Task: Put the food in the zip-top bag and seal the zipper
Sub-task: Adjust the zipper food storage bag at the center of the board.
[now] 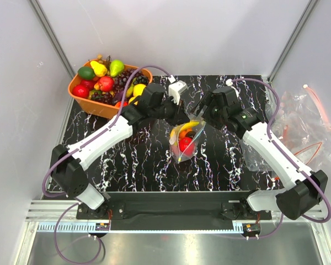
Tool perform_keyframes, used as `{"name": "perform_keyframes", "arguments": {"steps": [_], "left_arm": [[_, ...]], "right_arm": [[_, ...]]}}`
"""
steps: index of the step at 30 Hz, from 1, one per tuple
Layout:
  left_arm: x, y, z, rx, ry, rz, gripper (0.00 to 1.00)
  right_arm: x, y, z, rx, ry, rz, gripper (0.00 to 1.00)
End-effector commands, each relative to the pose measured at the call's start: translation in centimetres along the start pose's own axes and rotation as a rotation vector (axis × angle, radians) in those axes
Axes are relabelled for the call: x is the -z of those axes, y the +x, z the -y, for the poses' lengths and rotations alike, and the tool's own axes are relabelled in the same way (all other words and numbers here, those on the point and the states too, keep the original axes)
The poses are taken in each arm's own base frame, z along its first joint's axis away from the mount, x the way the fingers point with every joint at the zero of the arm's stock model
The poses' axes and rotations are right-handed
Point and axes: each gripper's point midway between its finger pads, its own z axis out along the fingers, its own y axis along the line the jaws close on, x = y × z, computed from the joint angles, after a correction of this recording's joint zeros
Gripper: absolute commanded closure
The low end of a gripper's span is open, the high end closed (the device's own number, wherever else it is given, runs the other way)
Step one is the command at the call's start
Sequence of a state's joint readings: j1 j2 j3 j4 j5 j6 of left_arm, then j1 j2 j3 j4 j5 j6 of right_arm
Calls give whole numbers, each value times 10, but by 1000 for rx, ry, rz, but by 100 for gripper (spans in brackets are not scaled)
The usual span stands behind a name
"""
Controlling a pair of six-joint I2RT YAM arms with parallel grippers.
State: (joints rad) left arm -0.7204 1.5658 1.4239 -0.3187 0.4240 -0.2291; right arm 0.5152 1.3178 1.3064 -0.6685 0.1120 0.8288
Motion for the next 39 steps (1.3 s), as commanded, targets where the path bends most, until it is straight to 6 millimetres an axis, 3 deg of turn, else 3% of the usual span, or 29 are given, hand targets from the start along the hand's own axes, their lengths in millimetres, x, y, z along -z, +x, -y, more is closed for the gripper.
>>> {"name": "perform_keyframes", "arguments": {"steps": [1, 7, 8, 11, 12, 15, 19, 21, 22, 23, 24, 25, 26, 27, 28, 39], "left_arm": [[4, -24, 24, -45, 63, 83, 87], [2, -24, 30, -47, 70, 80, 77], [4, -24, 29, -47, 64, 83, 74], [16, -27, 32, -55, 48, 96, 59], [20, -28, 32, -56, 40, 100, 45], [42, -29, 36, -65, 7, 107, 20], [75, -24, 40, -102, -47, 148, 1], [76, -2, 36, -105, -64, 128, 1], [86, -9, 41, -131, -56, 186, 1], [79, 17, 31, -128, -71, 157, 1], [81, 21, 31, -138, -69, 181, 1], [92, 8, 39, -167, -52, 276, 1], [87, 30, 33, -160, -49, 255, 1], [94, 22, 39, -186, -29, 320, 1], [90, 37, 40, -191, -18, 297, 1], [60, 87, 67, -347, 25, 275, 1]], "right_arm": [[4, -15, -14, -88, -43, 76, 15], [-2, -5, -18, -119, -68, 29, 41], [-3, -5, -17, -119, -68, 29, 53], [-4, -6, -11, -118, -48, 49, 75], [-4, -6, -10, -112, -38, 50, 79], [-3, -11, -5, -110, -13, 75, 88], [-1, -21, 4, -123, 44, 122, 97], [2, -23, 9, -148, 78, 138, 99], [3, -28, 13, -161, 98, 166, 100], [4, -29, 16, -175, 110, 176, 100], [5, -30, 19, -202, 129, 186, 100], [7, -33, 23, -214, 145, 205, 100], [8, -33, 25, -226, 153, 213, 100], [9, -34, 29, -245, 173, 226, 100], [9, -34, 32, -256, 189, 230, 100], [12, -38, 42, -257, 240, 255, 100]]}}
